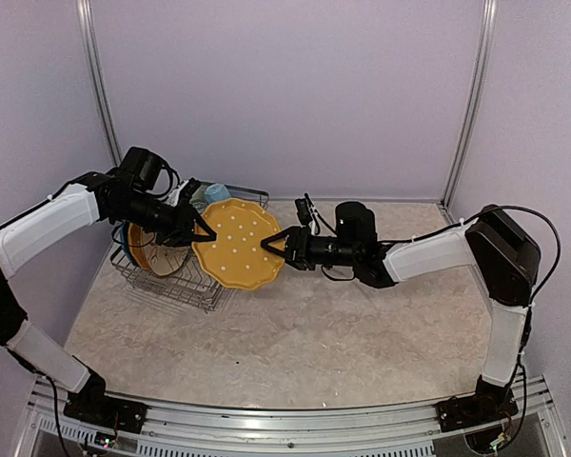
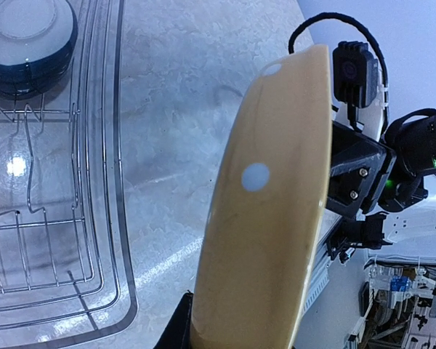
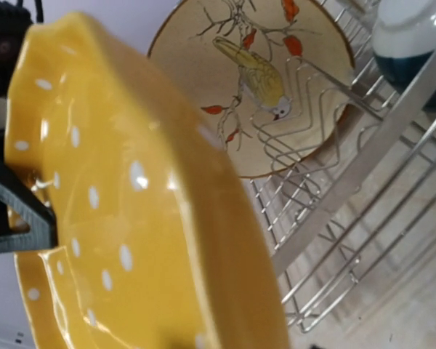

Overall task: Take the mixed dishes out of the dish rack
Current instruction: Pass from the left arm to the right, then place the plate in the corner of the board.

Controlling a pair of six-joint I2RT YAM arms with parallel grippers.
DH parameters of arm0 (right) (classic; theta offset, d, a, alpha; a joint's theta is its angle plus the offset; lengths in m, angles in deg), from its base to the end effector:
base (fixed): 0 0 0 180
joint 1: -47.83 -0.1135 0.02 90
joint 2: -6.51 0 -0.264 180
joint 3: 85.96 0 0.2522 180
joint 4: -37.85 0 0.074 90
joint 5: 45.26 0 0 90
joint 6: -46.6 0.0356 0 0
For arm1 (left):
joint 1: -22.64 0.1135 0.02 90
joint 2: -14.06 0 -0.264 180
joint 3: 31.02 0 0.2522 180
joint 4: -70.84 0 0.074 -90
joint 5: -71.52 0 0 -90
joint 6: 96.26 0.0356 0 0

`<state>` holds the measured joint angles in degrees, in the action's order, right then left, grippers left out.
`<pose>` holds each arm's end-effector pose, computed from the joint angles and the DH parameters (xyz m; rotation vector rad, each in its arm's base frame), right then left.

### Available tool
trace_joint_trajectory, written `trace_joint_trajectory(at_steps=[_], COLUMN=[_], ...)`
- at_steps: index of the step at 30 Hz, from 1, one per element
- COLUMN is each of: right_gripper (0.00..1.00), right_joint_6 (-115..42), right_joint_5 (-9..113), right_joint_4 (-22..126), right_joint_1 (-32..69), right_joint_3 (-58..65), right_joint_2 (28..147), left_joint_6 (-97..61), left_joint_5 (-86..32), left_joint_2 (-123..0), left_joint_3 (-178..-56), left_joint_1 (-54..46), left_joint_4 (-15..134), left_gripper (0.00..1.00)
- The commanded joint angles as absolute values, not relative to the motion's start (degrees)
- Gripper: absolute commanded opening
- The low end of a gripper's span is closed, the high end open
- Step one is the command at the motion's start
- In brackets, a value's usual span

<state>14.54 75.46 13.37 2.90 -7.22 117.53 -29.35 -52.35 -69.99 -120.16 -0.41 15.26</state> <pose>0.2927 0.3177 0.2110 -0.2483 2.0309 1.6979 0.2772 -0.1395 0.3186 0.2758 2.5304 -1.0649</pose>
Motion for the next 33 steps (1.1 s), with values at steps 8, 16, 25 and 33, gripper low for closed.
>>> trace_joint_trajectory(at_steps=[8, 16, 25, 33], right_gripper=[0.15, 0.0, 0.0, 0.0], right_joint_6=[18.19, 17.92, 16.06, 15.65], right_joint_5=[77.26, 76.58, 74.12, 72.17], right_joint_4=[4.48, 3.33, 5.73, 10.2], right_joint_1=[2.33, 2.86, 4.45, 9.48], right_joint_3=[-9.08, -11.49, -16.11, -24.93], right_joint_2=[118.4, 115.91, 109.77, 99.67], left_joint_6=[-27.98, -27.27, -26.65, -26.22], left_joint_5=[-58.2, -54.37, -49.49, -46.85], left_joint_2=[-70.35, -70.16, -66.8, -65.14], left_joint_3=[-123.24, -123.58, -122.33, -122.22], left_joint_1=[-1.27, -1.32, -1.23, -1.09], left_joint_4=[18.91, 17.38, 17.89, 17.82], left_gripper=[0.0, 0.38, 0.96, 0.99])
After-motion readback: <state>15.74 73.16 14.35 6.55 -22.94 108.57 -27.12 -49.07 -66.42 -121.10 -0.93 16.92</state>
